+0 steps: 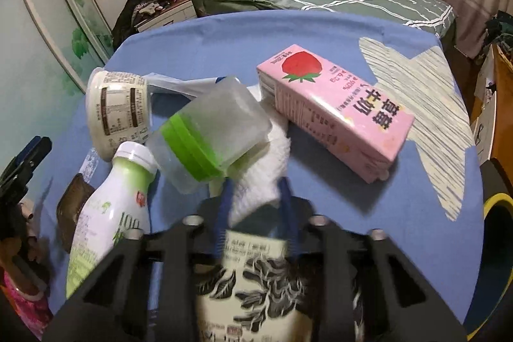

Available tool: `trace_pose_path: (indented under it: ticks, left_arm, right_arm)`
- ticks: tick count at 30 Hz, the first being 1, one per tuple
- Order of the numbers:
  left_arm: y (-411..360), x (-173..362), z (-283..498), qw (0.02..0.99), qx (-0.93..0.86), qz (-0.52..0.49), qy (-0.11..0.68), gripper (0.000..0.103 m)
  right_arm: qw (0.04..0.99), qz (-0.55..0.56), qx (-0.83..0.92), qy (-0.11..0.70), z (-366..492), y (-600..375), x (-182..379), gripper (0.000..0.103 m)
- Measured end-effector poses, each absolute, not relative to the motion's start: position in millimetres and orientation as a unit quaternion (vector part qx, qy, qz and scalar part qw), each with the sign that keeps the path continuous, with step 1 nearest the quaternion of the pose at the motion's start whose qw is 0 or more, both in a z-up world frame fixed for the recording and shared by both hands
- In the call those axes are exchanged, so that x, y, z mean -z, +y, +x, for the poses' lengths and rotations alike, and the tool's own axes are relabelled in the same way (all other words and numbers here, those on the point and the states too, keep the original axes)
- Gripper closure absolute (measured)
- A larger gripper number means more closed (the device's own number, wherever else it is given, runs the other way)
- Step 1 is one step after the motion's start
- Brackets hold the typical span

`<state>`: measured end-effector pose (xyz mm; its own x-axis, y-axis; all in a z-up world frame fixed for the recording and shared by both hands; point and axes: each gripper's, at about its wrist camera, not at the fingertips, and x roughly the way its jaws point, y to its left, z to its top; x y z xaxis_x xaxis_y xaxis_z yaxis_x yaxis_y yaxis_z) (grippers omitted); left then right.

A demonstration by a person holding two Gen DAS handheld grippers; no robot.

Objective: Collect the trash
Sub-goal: 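Grasp the white crumpled tissue with the right gripper and lift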

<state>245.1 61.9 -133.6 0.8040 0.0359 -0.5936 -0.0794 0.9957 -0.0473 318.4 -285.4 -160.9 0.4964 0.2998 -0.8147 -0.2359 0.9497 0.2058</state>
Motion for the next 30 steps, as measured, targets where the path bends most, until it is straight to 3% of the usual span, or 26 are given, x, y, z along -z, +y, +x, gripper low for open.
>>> trace_pose_path:
  ticks: [1,3,22,28,30]
  left_arm:
    - [62.7,133.5,245.2,0.949,-0.03,-0.036,0.311,0.016]
    - [62.5,133.3,244.9,0.949,-0.03,-0.036,0.31,0.016]
    - [61.8,134.6,246.1,0.949,-0.03,-0.034,0.312,0.016]
    - [61.7,134.2,245.8,0.949,-0.03,-0.034,0.312,0.016]
    - [61.6,134.4,246.4,0.949,-0.03,-0.033,0.311,0.016]
  right_arm:
    - [0.864,0.038,-0.157,0.478,318.5,-285.7,162.0,0.094]
    - [0.867,0.043,-0.154,0.472,316.3,-287.8,162.2,0.096]
    - [0.929,0.07,-0.131,0.34,288.9,-315.5,73.0,0.103]
    - [0.927,0.06,-0.131,0.347,292.5,-314.2,69.3,0.102]
    - [0.917,0.037,-0.129,0.376,302.0,-304.3,83.8,0.095]
